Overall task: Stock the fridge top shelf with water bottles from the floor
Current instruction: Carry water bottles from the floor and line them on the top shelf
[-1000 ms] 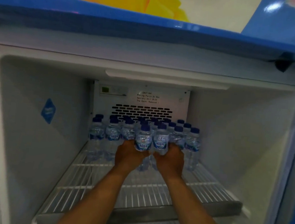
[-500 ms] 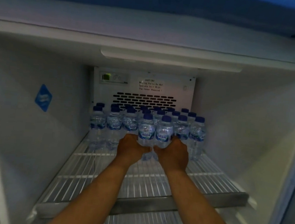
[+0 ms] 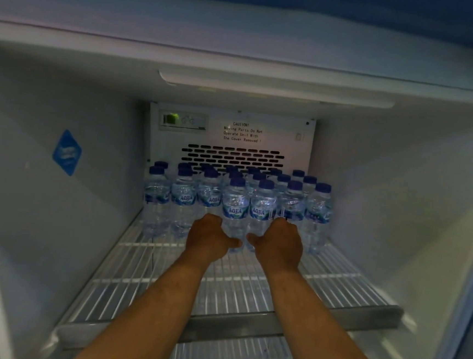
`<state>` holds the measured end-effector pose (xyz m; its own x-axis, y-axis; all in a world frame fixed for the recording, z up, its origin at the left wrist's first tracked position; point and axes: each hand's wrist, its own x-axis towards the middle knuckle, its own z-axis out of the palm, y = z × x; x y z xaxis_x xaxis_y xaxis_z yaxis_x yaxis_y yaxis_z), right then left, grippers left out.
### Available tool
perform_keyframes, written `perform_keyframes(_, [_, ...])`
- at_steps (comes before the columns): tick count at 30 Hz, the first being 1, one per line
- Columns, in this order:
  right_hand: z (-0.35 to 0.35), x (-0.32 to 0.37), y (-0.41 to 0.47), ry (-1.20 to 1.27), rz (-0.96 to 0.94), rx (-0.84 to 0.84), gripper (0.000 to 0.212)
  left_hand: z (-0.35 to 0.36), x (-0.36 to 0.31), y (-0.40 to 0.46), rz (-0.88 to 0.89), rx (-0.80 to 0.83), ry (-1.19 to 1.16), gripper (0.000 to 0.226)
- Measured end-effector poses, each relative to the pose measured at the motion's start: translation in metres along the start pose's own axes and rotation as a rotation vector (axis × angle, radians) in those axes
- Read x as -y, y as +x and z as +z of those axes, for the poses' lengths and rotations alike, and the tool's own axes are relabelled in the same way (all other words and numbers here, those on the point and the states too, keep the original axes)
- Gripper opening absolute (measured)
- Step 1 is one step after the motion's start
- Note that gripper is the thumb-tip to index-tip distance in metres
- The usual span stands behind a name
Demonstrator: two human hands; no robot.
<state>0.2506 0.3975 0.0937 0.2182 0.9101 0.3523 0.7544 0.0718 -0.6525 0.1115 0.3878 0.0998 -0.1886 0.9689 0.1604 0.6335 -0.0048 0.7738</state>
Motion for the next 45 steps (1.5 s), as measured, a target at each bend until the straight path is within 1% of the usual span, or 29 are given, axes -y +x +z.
perform_keyframes(3, [-0.001, 0.002, -0.003, -0.056, -0.015, -0.020, 0.044, -0.001, -0.001, -0.002, 0.009, -0.006, 0.006, 0.072])
perform_keyframes(8, [-0.004, 0.004, -0.006, -0.023, -0.016, -0.038, 0.044, -0.004, -0.002, -0.006, 0.011, -0.003, 0.031, 0.071])
perform_keyframes(13, [-0.008, 0.003, -0.009, -0.024, -0.025, -0.040, 0.035, -0.004, -0.004, -0.008, -0.016, 0.008, 0.054, 0.093])
perform_keyframes(15, [-0.009, 0.002, -0.010, -0.043, -0.033, -0.044, 0.034, -0.005, -0.005, -0.010, -0.027, 0.015, 0.051, 0.096])
perform_keyframes(17, [-0.010, 0.001, -0.011, -0.065, -0.029, -0.053, 0.033, -0.006, -0.007, -0.013, -0.034, 0.019, 0.054, 0.091])
perform_keyframes(22, [-0.014, 0.006, -0.011, -0.143, -0.025, -0.048, 0.041, -0.012, -0.013, -0.023, -0.032, 0.014, 0.041, 0.063])
perform_keyframes(23, [-0.015, 0.007, -0.012, -0.166, -0.020, -0.032, 0.043, -0.014, -0.014, -0.026, -0.030, 0.011, 0.055, 0.060])
perform_keyframes(25, [-0.021, 0.008, -0.016, -0.212, -0.009, 0.005, 0.045, -0.019, -0.015, -0.034, -0.026, 0.020, 0.133, 0.061])
perform_keyframes(27, [-0.030, 0.010, -0.022, -0.265, -0.002, 0.043, 0.046, -0.028, -0.016, -0.044, -0.023, 0.033, 0.263, 0.066])
perform_keyframes(29, [-0.041, 0.011, -0.035, -0.295, -0.017, 0.049, 0.049, -0.039, -0.013, -0.057, 0.009, -0.006, 0.395, 0.071])
perform_keyframes(31, [-0.046, 0.011, -0.056, -0.266, -0.083, -0.014, 0.053, -0.051, -0.004, -0.076, 0.087, -0.104, 0.480, 0.071])
perform_keyframes(33, [-0.041, 0.005, -0.084, -0.171, -0.240, -0.165, 0.056, -0.060, 0.013, -0.103, 0.207, -0.225, 0.536, 0.070])
perform_keyframes(35, [-0.035, 0.001, -0.116, -0.121, -0.353, -0.270, 0.059, -0.064, 0.031, -0.138, 0.327, -0.309, 0.540, 0.071])
perform_keyframes(39, [-0.023, -0.004, -0.197, -0.063, -0.414, -0.289, 0.059, -0.065, 0.078, -0.227, 0.488, -0.416, 0.476, 0.062])
perform_keyframes(40, [-0.021, -0.003, -0.217, -0.040, -0.421, -0.286, 0.058, -0.065, 0.089, -0.250, 0.499, -0.429, 0.470, 0.061])
perform_keyframes(42, [-0.015, -0.002, -0.255, -0.001, -0.439, -0.267, 0.057, -0.068, 0.110, -0.292, 0.462, -0.426, 0.474, 0.061])
perform_keyframes(45, [-0.001, -0.011, -0.313, 0.029, -0.453, -0.224, 0.055, -0.073, 0.145, -0.351, 0.312, -0.420, 0.503, 0.064])
